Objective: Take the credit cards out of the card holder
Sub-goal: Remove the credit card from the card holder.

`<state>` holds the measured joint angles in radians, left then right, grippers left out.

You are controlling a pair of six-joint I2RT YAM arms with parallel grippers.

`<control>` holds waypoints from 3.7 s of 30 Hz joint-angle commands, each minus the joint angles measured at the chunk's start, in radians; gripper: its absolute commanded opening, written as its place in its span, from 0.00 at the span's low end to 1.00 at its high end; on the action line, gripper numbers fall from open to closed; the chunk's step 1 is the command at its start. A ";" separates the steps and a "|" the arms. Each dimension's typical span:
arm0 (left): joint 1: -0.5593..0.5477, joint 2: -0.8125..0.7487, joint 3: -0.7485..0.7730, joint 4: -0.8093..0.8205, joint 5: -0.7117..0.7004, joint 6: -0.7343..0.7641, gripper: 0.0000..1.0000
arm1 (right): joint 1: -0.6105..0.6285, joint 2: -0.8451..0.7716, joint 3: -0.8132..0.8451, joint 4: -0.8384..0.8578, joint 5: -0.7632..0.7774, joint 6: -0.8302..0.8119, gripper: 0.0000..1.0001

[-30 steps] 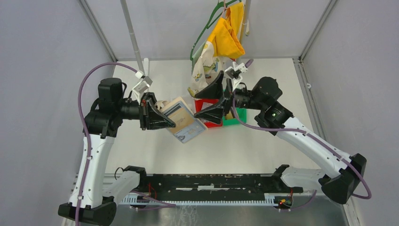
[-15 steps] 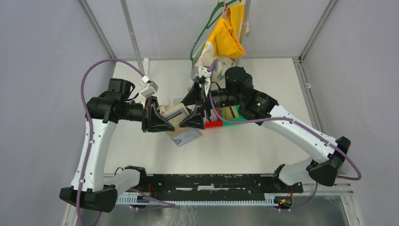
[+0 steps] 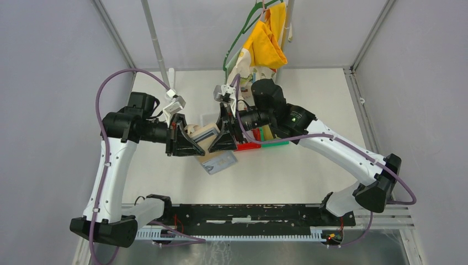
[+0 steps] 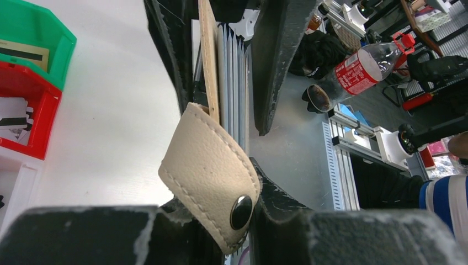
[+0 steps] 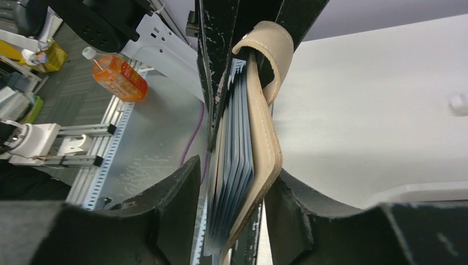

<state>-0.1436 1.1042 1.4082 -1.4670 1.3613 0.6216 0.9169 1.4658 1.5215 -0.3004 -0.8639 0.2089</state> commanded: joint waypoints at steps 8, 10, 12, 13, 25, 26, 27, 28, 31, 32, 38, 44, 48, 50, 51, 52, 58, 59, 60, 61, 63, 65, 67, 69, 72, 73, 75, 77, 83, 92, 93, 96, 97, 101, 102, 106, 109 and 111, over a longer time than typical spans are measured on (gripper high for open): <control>-0.004 0.012 0.053 0.020 0.122 -0.045 0.16 | 0.005 -0.023 -0.045 0.247 -0.072 0.237 0.01; -0.004 0.011 0.052 0.020 0.119 -0.050 0.25 | 0.005 -0.032 -0.066 0.285 -0.060 0.277 0.00; -0.004 0.010 0.049 0.020 0.124 -0.052 0.37 | 0.004 -0.056 -0.112 0.374 -0.043 0.341 0.00; -0.004 0.008 0.049 0.020 0.130 -0.053 0.40 | 0.003 -0.064 -0.135 0.411 -0.032 0.368 0.00; -0.002 -0.019 0.028 0.030 0.187 -0.058 0.62 | -0.069 -0.252 -0.520 1.054 0.270 0.782 0.00; 0.001 -0.018 0.024 0.015 0.199 -0.042 0.63 | -0.069 -0.261 -0.548 1.110 0.303 0.814 0.00; 0.006 -0.016 0.022 0.004 0.208 -0.024 0.63 | -0.069 -0.262 -0.566 1.157 0.327 0.850 0.00; 0.009 -0.015 0.019 0.002 0.214 -0.022 0.63 | -0.069 -0.259 -0.577 1.194 0.340 0.877 0.00; 0.019 -0.012 0.020 0.002 0.215 -0.017 0.63 | -0.067 -0.250 -0.600 1.268 0.383 0.937 0.00; 0.023 -0.010 0.019 0.002 0.214 -0.013 0.62 | -0.066 -0.249 -0.605 1.284 0.397 0.950 0.00; 0.071 0.001 -0.008 0.002 0.212 -0.005 0.60 | -0.043 -0.235 -0.649 1.396 0.488 0.993 0.00; 0.084 0.049 0.035 0.002 0.237 -0.029 0.59 | 0.001 -0.222 -0.677 1.448 0.600 0.948 0.00; 0.089 0.070 0.101 0.002 0.238 -0.034 0.61 | 0.024 -0.215 -0.677 1.490 0.685 0.904 0.00; 0.091 0.082 0.123 0.003 0.239 -0.041 0.61 | 0.046 -0.213 -0.677 1.502 0.737 0.870 0.00; 0.096 0.084 0.128 0.003 0.237 -0.041 0.61 | 0.060 -0.210 -0.679 1.511 0.766 0.855 0.00; 0.102 0.085 0.124 0.003 0.234 -0.042 0.61 | 0.074 -0.205 -0.683 1.523 0.795 0.844 0.00; 0.129 0.075 0.111 0.004 0.249 -0.058 0.56 | 0.152 -0.143 -0.699 1.654 0.938 0.818 0.00; 0.131 0.071 0.112 0.003 0.248 -0.060 0.56 | 0.167 -0.138 -0.699 1.662 0.956 0.801 0.00; 0.135 0.068 0.114 0.003 0.247 -0.060 0.55 | 0.178 -0.136 -0.699 1.667 0.975 0.789 0.00; 0.140 0.065 0.112 0.002 0.247 -0.063 0.53 | 0.189 -0.135 -0.702 1.671 0.989 0.774 0.00; 0.142 0.061 0.109 0.002 0.251 -0.066 0.46 | 0.204 -0.135 -0.709 1.689 1.010 0.754 0.00; 0.176 0.059 0.104 0.002 0.251 -0.069 0.36 | 0.209 -0.143 -0.724 1.698 1.031 0.744 0.00; 0.180 0.060 0.098 0.002 0.249 -0.069 0.25 | 0.212 -0.157 -0.742 1.704 1.044 0.735 0.00; 0.182 0.059 0.093 0.002 0.246 -0.066 0.14 | 0.212 -0.171 -0.759 1.703 1.048 0.729 0.00; 0.182 0.063 0.098 0.002 0.220 -0.056 0.03 | 0.212 -0.196 -0.798 1.698 1.061 0.722 0.19; 0.181 0.063 0.102 0.002 0.213 -0.052 0.02 | 0.211 -0.206 -0.815 1.695 1.062 0.721 0.26; 0.181 0.059 0.104 0.003 0.196 -0.043 0.02 | 0.206 -0.226 -0.837 1.673 1.060 0.708 0.43; 0.179 0.053 0.105 0.007 0.171 -0.036 0.02 | 0.197 -0.251 -0.847 1.635 1.036 0.693 0.56; 0.177 0.027 0.111 0.036 0.054 -0.041 0.02 | 0.092 -0.281 -0.812 1.453 0.791 0.685 0.82; 0.157 0.001 0.119 0.050 -0.219 0.065 0.02 | -0.061 -0.366 -0.691 0.893 0.627 0.273 0.98; 0.156 0.000 0.117 0.048 -0.268 0.109 0.02 | -0.061 -0.371 -0.666 0.823 0.630 0.173 0.98; 0.108 -0.004 0.100 0.039 -0.427 0.209 0.02 | -0.061 -0.377 -0.603 0.656 0.640 -0.040 0.98; 0.102 -0.002 0.094 0.022 -0.477 0.260 0.02 | -0.061 -0.380 -0.586 0.614 0.635 -0.084 0.98; 0.080 0.003 0.061 0.010 -0.665 0.394 0.02 | -0.061 -0.348 -0.488 0.499 0.536 -0.190 0.98; 0.071 0.004 0.053 0.014 -0.704 0.417 0.02 | -0.062 -0.333 -0.469 0.479 0.512 -0.195 0.98; 0.031 0.002 0.016 0.059 -0.841 0.464 0.02 | -0.056 -0.265 -0.446 0.492 0.493 -0.142 0.98; -0.026 0.004 -0.002 0.077 -0.930 0.472 0.02 | -0.015 -0.206 -0.421 0.489 0.481 -0.157 0.98; -0.064 0.009 -0.005 0.086 -0.970 0.459 0.02 | 0.030 -0.162 -0.374 0.450 0.503 -0.200 0.98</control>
<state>-0.1497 1.1198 1.4014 -1.4479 0.5159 1.0153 0.8822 1.2350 1.0569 0.2085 -0.3450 0.0811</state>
